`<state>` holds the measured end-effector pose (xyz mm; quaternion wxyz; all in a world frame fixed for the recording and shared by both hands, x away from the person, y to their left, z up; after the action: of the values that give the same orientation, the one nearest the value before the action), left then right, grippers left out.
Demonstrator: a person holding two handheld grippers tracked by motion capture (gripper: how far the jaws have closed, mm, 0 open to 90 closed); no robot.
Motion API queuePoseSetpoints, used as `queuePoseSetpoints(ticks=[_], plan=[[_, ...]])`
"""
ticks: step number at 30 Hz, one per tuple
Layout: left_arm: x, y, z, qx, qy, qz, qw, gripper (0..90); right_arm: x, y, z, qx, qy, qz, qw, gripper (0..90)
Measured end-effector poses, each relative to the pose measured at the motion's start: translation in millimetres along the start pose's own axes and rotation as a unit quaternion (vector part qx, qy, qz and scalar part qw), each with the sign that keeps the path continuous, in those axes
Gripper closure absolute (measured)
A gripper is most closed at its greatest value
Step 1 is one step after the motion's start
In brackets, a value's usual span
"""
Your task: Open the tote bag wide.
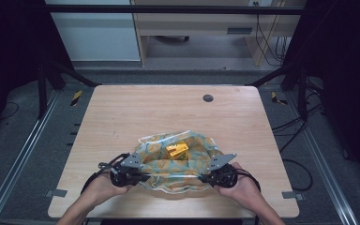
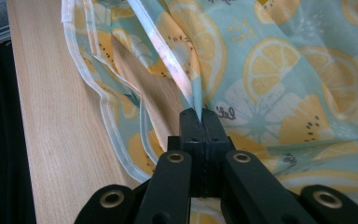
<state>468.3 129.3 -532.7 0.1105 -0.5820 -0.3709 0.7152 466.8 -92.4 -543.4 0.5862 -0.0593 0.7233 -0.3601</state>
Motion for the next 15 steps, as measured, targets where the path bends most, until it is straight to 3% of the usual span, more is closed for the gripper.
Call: queuePoseSetpoints(ticks=[4,10,15], plan=[[-0.5,0.9,3.2,-0.001,-0.003,0.006,1.0,90.0,1.5,-1.2,-1.0,-0.001,0.001,-0.002,1.0,90.0],[5.6,0.4,4.8,0.003,0.005,-0.01,0.9999,90.0,3.4,-2.3,-5.9,-0.007,-0.004,-0.008,0.9999,90.0],[5.9,-0.4,6.7,0.0,0.006,-0.008,1.0,90.0,4.8,-1.4,-7.7,-0.01,-0.005,-0.009,0.9999,90.0]])
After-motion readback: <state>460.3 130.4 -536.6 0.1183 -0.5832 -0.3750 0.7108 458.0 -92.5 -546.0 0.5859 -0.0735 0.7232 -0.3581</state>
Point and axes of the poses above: each handheld gripper's, and its own axes: y roughly forward along the jaws, x roughly out of its underside, z roughly to its right, the point moved 10 cm from there along y, roughly forward along the jaws, and after that the axes turned 10 degrees about z, right-handed, at the moved point
